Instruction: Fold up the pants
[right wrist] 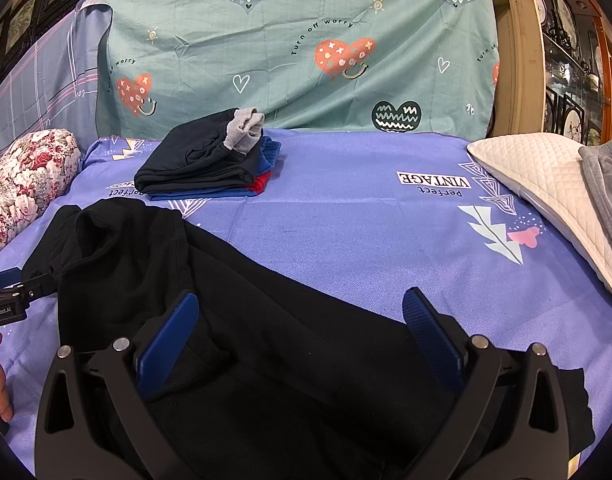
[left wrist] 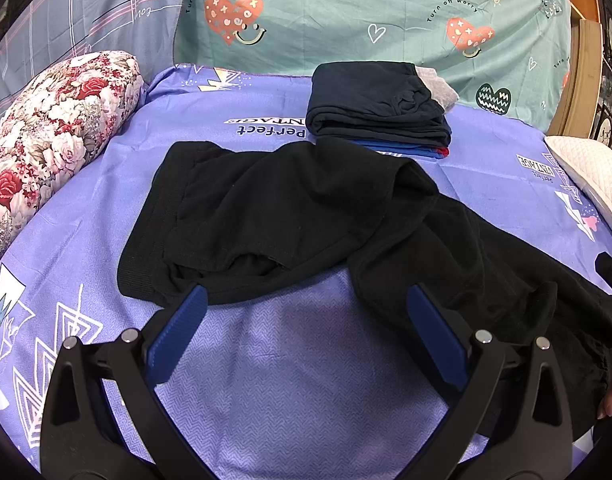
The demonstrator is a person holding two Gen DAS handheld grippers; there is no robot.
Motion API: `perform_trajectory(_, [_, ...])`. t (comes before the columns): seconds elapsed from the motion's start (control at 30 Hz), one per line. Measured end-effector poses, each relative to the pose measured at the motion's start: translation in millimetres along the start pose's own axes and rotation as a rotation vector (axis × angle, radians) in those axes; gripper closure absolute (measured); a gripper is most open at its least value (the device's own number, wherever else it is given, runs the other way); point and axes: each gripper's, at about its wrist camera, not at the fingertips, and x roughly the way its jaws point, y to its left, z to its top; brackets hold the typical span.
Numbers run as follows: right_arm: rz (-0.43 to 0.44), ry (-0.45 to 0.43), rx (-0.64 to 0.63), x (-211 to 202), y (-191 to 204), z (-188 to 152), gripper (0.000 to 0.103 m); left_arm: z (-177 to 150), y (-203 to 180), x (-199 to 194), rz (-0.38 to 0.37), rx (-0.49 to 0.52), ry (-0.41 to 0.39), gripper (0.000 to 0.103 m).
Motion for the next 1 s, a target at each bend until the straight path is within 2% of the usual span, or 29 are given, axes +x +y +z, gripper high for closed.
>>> perform_trajectory(0.3, [0.000,0.001,0.001,0.4,0.0,-0.4,0.001,0.4,1.7,-0.5,-0.006,-0.009,0.003,0.002])
perform_trajectory(0.37, [0.001,0.000,0.002,0.4,-0.4,-0.3,0.001,2.3,10.3,-6.3,-0.053,-0.048,0.002,0.002])
perform_trajectory(0.43, [0.002,-0.001,0.009,0.2,-1.4,-0.6,0.001,2.4,29.9,-20.8,-0.129,-0.133,-0.035,0.002])
perform_trajectory(0.47, [0.003,-0.002,0.013,0.3,-2.3,-0.5,0.001,0.9,44.1,-26.9,-0.181,-0.184,-0.025,0.002])
perform_trajectory(0.53, [0.010,-0.005,0.031,-1.1,-5.8,-1.0,0.001,-3.2,68.6,-20.0,-0.268,-0.263,0.119,0.002])
perform_trajectory(0.6, [0.014,-0.007,0.043,-2.0,-8.3,-1.1,0.001,-7.9,88.4,-8.0,-0.324,-0.336,0.240,0.002])
perform_trajectory(0.63, [0.012,-0.004,0.046,-1.6,-8.6,-1.7,0.001,-12.9,106.2,2.2,-0.362,-0.420,0.315,0.002])
perform_trajectory(0.73, [0.021,0.004,0.027,-0.9,-4.6,-1.5,0.001,-18.3,139.6,25.9,-0.432,-0.600,0.405,0.002])
perform_trajectory(0.8, [0.023,-0.002,0.015,-2.2,-1.3,-0.3,0.001,-15.6,148.0,39.3,-0.459,-0.653,0.417,0.002])
perform_trajectory(1.0, [0.018,0.001,0.023,-2.0,-3.2,1.0,0.001,9.7,160.7,80.0,-0.392,-0.749,0.347,0.003])
